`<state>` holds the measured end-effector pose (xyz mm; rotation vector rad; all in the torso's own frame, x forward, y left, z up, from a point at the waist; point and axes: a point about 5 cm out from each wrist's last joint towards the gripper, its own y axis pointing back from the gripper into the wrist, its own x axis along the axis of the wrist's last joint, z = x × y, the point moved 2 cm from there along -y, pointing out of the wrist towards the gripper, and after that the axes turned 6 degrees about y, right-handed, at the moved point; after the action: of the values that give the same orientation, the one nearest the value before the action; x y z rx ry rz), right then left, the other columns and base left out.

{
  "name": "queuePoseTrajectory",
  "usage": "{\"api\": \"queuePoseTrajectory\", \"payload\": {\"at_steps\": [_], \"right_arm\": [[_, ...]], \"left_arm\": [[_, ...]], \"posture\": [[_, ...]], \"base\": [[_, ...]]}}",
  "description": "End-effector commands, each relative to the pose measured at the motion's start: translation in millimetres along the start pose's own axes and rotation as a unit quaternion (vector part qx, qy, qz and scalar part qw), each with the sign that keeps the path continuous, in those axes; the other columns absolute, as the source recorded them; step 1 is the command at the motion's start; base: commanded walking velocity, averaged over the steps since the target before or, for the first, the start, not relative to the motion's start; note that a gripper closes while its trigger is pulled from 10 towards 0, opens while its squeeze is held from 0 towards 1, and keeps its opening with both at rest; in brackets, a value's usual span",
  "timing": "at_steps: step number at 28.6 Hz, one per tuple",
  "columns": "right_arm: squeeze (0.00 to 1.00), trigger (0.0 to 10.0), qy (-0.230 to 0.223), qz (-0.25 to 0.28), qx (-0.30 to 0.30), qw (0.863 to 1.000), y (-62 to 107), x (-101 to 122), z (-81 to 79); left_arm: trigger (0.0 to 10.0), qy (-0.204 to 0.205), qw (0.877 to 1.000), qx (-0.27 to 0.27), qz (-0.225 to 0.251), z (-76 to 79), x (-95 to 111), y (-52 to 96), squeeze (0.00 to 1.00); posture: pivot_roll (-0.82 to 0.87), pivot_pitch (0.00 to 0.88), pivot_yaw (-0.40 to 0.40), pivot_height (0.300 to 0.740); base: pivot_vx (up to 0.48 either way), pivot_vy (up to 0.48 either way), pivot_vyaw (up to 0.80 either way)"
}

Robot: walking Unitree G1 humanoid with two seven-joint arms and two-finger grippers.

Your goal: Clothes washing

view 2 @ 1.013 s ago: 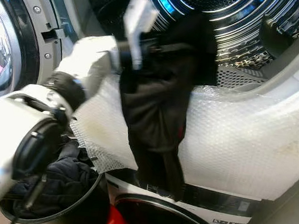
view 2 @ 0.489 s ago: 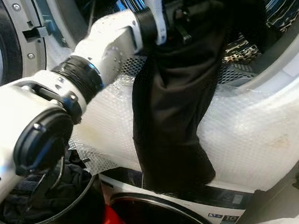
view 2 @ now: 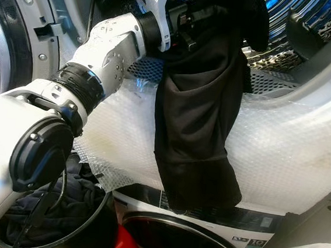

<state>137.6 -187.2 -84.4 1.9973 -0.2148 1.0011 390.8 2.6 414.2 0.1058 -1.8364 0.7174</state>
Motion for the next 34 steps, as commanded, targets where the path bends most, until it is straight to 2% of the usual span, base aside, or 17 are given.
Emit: {"api": "queuePoseTrajectory", "payload": {"at_steps": [1,3,6,7,8,11,13,15,17,18,20,23,29,30,31,32,34], "right_arm": [[0.00,10.0,0.012,-0.001,0.089,0.996,6.2,3,-14.7],[0.00,10.0,0.015,0.017,0.193,0.981,18.9,16,-36.7],[0.00,10.0,0.055,0.043,0.277,0.958,31.4,43,-61.8],[0.00,10.0,0.069,0.059,0.296,0.951,33.4,54,-69.2],[0.00,10.0,0.093,0.097,0.316,0.939,33.9,81,-80.9],[0.00,10.0,0.126,0.172,0.335,0.918,34.2,125,-97.3],[0.00,10.0,0.144,0.239,0.336,0.899,36.4,165,-106.7],[0.00,10.0,0.170,0.308,0.287,0.891,36.1,209,-108.7],[0.00,10.0,0.180,0.325,0.265,0.890,35.9,220,-108.5],[0.00,10.0,0.186,0.338,0.233,0.893,35.3,232,-106.9],[0.00,10.0,0.201,0.329,0.238,0.892,36.1,234,-110.6],[0.00,10.0,0.205,0.309,0.257,0.892,39.6,228,-116.1],[0.00,10.0,0.173,0.292,0.204,0.918,55.7,211,-92.3],[0.20,10.0,0.158,0.295,0.190,0.923,63.1,207,-88.6],[0.20,10.0,0.158,0.295,0.190,0.923,63.1,207,-88.6],[1.00,10.0,0.129,0.305,0.165,0.929,70.7,202,-85.0],[1.00,10.0,0.117,0.313,0.154,0.930,76.4,197,-87.0]], "left_arm": [[10.0,-0.012,1.000,0.003,-0.007,-4.9,0,4.8,0.00],[10.0,-0.013,1.000,0.001,-0.009,-4.2,-1,4.7,0.00],[10.0,-0.015,1.000,0.000,-0.012,-3.6,-2,4.6,0.00],[10.0,-0.015,1.000,-0.001,-0.012,-3.4,-2,4.5,0.00],[10.0,-0.015,1.000,-0.002,-0.013,-3.1,-3,4.3,0.00],[10.0,-0.014,1.000,-0.004,-0.013,-2.3,-3,3.9,0.00],[10.0,-0.015,1.000,-0.006,-0.016,-1.8,-4,3.9,0.00],[10.0,-0.015,1.000,-0.007,-0.017,-2.2,-4,4.4,0.00],[10.0,-0.014,1.000,-0.006,-0.017,-2.4,-4,4.5,0.00],[10.0,-0.014,1.000,-0.006,-0.016,-2.5,-4,4.5,0.00],[10.0,-0.014,1.000,-0.007,-0.017,-2.5,-4,4.7,0.00],[10.0,-0.013,1.000,-0.009,-0.017,-2.5,-4,5.2,0.00],[10.0,-0.011,1.000,-0.012,-0.020,-3.2,-6,6.8,0.00],[10.0,-0.011,1.000,-0.012,-0.020,-3.2,-6,7.1,0.00],[10.0,-0.011,1.000,-0.012,-0.020,-3.2,-6,7.1,0.00],[10.0,-0.011,1.000,-0.013,-0.022,-3.2,-8,7.8,0.00],[10.0,-0.011,1.000,-0.012,-0.023,-3.3,-9,8.4,0.00]], "posture": [[-0.09,0.020,0.094,0.740],[-0.09,0.016,0.092,0.740],[-0.09,0.016,0.091,0.740],[-0.09,0.016,0.091,0.740],[-0.10,0.014,0.091,0.740],[-0.10,0.014,0.091,0.740],[-0.09,0.015,0.090,0.740],[-0.09,0.016,0.090,0.740],[-0.09,0.016,0.090,0.740],[-0.08,0.016,0.089,0.740],[-0.08,0.016,0.089,0.740],[-0.08,0.016,0.089,0.740],[-0.07,0.020,0.079,0.740],[-0.06,0.021,0.071,0.740],[-0.06,0.021,0.071,0.740],[-0.07,0.027,0.069,0.740],[-0.07,0.029,0.064,0.740]], "base": [[0.000,0.000,0.00],[0.000,0.000,0.00],[0.000,0.000,0.00],[0.000,0.000,0.00],[0.000,0.000,0.00],[0.000,0.000,0.00],[0.000,0.000,0.00],[0.000,0.000,0.00],[0.000,0.000,0.00],[0.000,0.000,0.00],[0.000,0.000,0.00],[0.000,0.000,0.00],[0.000,0.000,0.00],[0.000,0.000,0.00],[0.000,0.000,0.00],[0.000,0.000,0.00],[0.000,0.000,0.00]]}}
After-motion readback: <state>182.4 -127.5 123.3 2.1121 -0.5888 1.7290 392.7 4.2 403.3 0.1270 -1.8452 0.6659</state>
